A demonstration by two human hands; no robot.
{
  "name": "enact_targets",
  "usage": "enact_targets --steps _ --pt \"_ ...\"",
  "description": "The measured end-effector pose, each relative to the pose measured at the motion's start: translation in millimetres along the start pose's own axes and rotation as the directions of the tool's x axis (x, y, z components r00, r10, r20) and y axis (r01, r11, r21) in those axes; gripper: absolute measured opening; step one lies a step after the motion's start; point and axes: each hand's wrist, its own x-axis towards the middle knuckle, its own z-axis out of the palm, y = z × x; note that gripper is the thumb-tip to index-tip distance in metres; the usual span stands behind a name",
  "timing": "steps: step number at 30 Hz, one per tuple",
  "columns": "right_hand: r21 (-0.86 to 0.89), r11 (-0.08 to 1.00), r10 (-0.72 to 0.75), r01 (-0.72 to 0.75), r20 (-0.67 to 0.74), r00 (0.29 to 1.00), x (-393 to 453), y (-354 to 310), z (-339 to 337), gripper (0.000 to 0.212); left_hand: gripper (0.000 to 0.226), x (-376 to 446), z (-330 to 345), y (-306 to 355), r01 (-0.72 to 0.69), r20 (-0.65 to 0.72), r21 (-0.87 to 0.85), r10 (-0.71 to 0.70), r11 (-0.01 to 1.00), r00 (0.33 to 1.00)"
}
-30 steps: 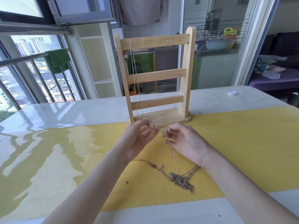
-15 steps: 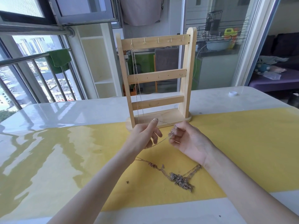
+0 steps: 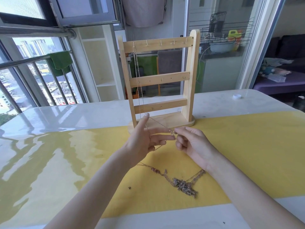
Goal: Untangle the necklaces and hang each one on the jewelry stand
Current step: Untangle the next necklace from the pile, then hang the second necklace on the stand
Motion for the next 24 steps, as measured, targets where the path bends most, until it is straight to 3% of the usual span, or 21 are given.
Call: enact_targets --steps 3,11,17,20,22,24 --pt "0.072 0.997 -0.007 0.011 -0.054 0.999 1.7 0.5 -2.0 0.015 0.078 -0.6 -5.1 0.6 0.005 0.010 -0.112 -0.004 0.994 1.000" --pt "0.326 0.943 -0.053 0.071 -0.065 0.996 1.2 -6.4 -3.2 0.011 0.084 2.4 -12.0 -3.3 0.043 0.000 -0.127 -0.043 0.991 0.999" --pt "0.245 0.968 -0.036 0.059 -0.096 0.995 1.8 -2.9 -4.1 0.010 0.081 -1.1 -13.5 -1.3 0.041 0.032 -0.234 -0.034 0.971 0.999" --pt "0.109 0.990 -0.079 0.089 -0.094 0.992 2.6 0.3 -6.3 0.010 0.077 -3.4 -12.6 1.8 -0.004 0.025 -0.320 0.013 0.948 1.000" --pt "-0.118 0.988 -0.109 0.101 -0.056 0.992 1.5 3.8 -4.7 0.010 0.074 -4.3 -11.1 3.9 -0.052 0.004 -0.281 0.055 0.958 0.998" --pt "-0.422 0.897 -0.163 0.128 -0.047 0.986 0.4 7.9 -0.2 0.008 0.070 -4.6 -7.4 6.1 -0.084 -0.004 -0.190 0.085 0.978 0.996"
